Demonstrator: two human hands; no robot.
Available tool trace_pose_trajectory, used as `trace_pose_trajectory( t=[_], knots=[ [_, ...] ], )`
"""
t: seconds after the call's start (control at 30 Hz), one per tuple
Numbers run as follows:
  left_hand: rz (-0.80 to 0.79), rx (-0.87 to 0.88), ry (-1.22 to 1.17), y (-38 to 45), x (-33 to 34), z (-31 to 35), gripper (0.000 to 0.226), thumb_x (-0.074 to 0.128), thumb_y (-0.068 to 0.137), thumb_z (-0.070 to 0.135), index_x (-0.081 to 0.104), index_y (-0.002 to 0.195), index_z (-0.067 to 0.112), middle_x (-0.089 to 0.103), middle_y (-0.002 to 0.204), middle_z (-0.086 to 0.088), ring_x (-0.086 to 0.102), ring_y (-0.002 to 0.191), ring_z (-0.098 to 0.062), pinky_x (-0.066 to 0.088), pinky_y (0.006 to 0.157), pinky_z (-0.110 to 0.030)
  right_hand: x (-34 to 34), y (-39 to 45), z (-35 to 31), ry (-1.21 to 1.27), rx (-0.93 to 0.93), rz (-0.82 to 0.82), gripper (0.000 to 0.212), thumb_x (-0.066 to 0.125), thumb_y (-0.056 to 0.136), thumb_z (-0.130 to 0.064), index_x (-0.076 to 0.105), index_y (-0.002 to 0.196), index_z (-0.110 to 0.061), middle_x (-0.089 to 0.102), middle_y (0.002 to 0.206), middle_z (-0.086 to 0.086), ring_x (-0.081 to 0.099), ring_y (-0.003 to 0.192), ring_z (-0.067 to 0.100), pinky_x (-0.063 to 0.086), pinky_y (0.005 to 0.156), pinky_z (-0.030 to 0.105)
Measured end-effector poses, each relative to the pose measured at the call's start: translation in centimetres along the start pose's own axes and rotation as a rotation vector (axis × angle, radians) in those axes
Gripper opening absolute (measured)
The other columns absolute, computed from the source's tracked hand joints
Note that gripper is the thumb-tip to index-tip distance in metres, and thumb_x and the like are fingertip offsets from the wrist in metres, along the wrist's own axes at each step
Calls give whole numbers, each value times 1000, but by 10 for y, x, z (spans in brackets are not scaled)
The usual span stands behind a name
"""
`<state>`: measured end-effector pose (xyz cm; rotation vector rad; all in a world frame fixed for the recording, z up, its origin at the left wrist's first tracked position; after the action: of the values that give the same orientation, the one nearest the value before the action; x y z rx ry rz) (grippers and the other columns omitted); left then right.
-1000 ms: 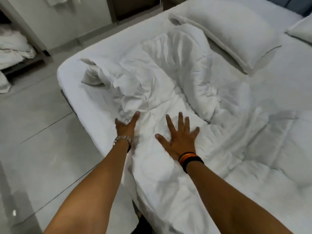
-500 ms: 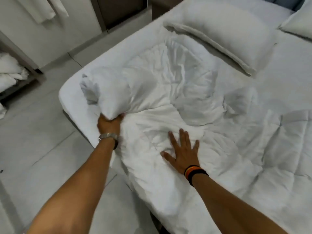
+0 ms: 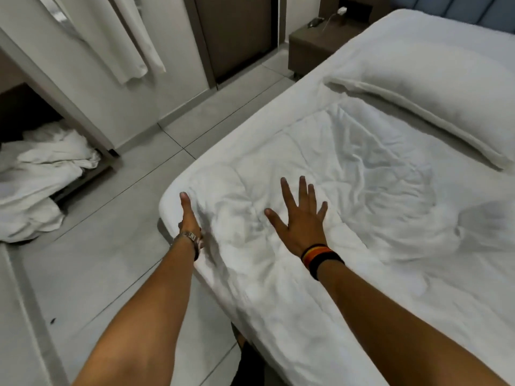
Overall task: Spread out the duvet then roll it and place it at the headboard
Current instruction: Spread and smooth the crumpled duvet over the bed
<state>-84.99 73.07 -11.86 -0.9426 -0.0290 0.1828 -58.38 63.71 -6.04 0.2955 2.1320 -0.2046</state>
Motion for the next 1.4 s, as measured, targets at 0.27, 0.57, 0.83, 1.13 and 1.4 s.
trace_pose_trajectory(
  t=[0.27,0.57,0.83,1.13,1.4],
  knots=[
    [-220,-12,55,135,71,100,149,77,24,93,48,152,22,60,143,-4,60,125,-29,42,114,-44,128,120,-19,-44,214,-233,91,26,88,-89,-21,158,-54,-34,169,0,-22,158,35,2,117,78],
    [-145,655,-247,108,16,219,63,94,66,10,69,124,8,79,110,-4,76,99,-20,61,78,-30,112,173,-85,98,187,-121,86,27,89,-89,-22,154,-60,-28,171,-10,-20,159,30,-5,118,74],
    [-166,679,325,119,-92,197,53,90,71,1,68,112,27,79,102,1,72,94,-26,63,71,-39,173,161,-116,-183,207,-420,83,22,98,-78,-20,161,-45,-27,171,-3,-19,159,28,-6,119,73],
    [-41,431,648,244,-12,270,150,75,45,92,0,163,38,23,170,-6,34,151,-32,31,121,-52,185,224,-89,-129,441,-169,82,21,98,-78,-19,162,-45,-27,172,2,-20,159,29,-3,121,70],
    [-636,410,953,307,184,286,115,76,57,85,39,154,36,56,147,9,56,133,-18,46,96,-25,197,322,-78,-47,740,69,74,20,103,-69,-14,163,-44,-23,173,3,-17,160,26,0,121,71]
  ],
)
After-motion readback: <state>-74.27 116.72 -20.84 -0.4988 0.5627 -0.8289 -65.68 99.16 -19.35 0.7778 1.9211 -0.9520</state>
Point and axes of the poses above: each hand's wrist, its own y-axis towards the middle knuckle, its own x-axis out of the palm, z = x × y, the point moved 6 cm from there along y, towards the middle knuckle
